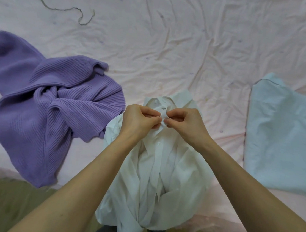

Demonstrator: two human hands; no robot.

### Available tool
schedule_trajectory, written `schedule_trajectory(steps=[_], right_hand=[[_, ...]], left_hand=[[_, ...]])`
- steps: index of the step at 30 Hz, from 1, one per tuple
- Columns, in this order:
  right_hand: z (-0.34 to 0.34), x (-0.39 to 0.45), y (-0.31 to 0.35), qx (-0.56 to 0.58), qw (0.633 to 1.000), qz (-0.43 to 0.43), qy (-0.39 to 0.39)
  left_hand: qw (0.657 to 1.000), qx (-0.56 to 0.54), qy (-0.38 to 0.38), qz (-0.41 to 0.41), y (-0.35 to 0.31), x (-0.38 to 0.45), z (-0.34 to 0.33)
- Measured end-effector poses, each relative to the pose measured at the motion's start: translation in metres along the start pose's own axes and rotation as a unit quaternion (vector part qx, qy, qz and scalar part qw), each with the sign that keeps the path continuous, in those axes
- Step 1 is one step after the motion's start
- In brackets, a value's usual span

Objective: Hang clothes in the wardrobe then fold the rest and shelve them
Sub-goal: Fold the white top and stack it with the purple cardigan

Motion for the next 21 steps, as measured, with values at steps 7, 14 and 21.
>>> schedule_trajectory(steps=[7,14,21], right_hand=[[-0.003,0.003,0.017,-0.112,0.993,0.049,0.004],[-0.013,-0.002,0.029,-0.301,0.942,0.145,0.004],[-0.047,-0.021,0.044,-0.516,0.815,0.263,-0.021]], left_hand=[[0.999,-0.038,0.013,0.033,0.005,0.003,-0.004],[0.97,-0.176,0.083,0.149,0.024,0.012,-0.014],[0.964,-0.133,0.118,0.197,0.039,0.019,-0.022]])
Point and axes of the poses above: each hand's wrist, its own x-axis towards the middle knuckle, its own z-axis out of the back of the hand, y = z × x, the point moved 10 cm from there along x, towards the middle knuckle, and after that the axes turned 15 degrees about y, right-handed, at the moved point
